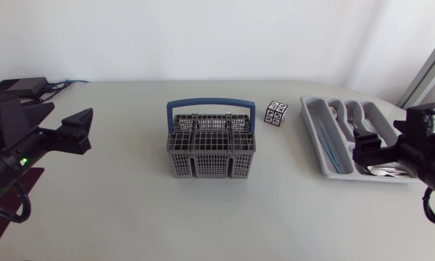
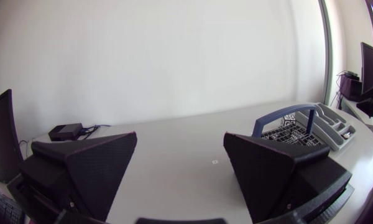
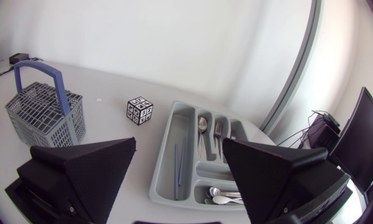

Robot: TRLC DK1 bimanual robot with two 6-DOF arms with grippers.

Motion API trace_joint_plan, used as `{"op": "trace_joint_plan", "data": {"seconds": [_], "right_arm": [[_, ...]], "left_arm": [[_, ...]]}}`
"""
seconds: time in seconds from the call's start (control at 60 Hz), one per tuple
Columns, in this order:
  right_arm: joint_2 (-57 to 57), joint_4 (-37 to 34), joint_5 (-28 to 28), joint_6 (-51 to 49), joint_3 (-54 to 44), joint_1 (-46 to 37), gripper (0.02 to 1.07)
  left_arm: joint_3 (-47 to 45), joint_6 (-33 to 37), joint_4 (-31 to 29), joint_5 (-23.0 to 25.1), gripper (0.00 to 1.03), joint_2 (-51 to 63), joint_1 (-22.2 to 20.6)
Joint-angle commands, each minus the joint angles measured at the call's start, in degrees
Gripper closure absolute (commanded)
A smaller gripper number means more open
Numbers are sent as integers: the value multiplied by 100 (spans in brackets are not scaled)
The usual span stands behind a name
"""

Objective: Transfer all utensils from the basket to the drawer tray.

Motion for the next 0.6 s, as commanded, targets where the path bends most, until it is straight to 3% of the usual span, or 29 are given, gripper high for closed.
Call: {"op": "trace_joint_plan", "data": {"seconds": [0.0,0.15,0.367,0.583], "right_arm": [[-340,200,-87,-94,-378,-147,6],[-1152,751,-141,-184,-1079,-198,6],[-1781,645,-210,161,-1419,-138,6],[-2405,539,-280,504,-1756,-78,6]], "left_arm": [[-334,-332,161,-10,5,-212,85],[-888,-437,434,-10,5,-563,156],[-1385,-413,551,-14,5,-1015,179],[-1664,-455,253,66,5,-1639,296]]}}
